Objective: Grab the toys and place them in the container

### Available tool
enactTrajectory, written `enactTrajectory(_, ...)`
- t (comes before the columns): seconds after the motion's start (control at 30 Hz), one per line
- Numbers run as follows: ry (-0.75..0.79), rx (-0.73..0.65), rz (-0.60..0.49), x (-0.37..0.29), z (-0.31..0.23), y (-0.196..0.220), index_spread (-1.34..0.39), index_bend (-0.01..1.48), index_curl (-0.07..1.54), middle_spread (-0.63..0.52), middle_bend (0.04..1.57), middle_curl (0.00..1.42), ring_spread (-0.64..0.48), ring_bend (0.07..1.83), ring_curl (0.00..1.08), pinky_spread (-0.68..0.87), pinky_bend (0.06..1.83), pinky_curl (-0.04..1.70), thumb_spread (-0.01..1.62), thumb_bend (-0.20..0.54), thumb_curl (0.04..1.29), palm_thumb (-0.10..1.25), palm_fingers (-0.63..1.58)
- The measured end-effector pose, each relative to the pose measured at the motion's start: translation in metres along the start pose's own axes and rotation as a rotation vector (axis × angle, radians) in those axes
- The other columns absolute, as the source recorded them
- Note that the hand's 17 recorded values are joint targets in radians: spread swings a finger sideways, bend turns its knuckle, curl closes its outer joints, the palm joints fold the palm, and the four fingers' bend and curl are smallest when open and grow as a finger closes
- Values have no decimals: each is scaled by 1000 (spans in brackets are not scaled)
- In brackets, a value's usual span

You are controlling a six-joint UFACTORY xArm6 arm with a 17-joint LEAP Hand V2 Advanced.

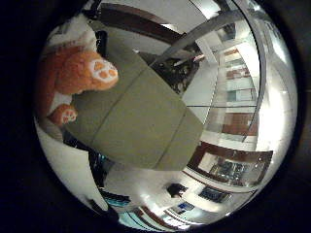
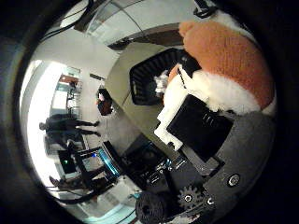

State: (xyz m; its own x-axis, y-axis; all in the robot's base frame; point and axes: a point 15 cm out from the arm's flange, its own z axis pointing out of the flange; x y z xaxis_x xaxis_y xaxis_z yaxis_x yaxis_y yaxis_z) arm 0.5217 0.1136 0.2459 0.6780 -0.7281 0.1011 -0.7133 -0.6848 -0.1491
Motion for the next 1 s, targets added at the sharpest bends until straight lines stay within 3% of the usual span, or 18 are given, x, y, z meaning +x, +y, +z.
enactTrajectory(0.27,-25,27,-105,-92,-9,-41,-231,1129,868,-113,1364,751,-261,1263,913,-194,1419,824,750,-19,844,1056,1111)
enactTrajectory(0.57,-62,0,-187,-161,15,-63,-231,1129,869,-113,1366,748,-262,1260,918,-196,1398,844,730,-20,858,1060,1111)
enactTrajectory(1.0,-55,36,-193,-160,50,-119,-233,1130,876,-114,1372,752,-263,1257,921,-201,1380,862,671,-18,885,1074,1113)
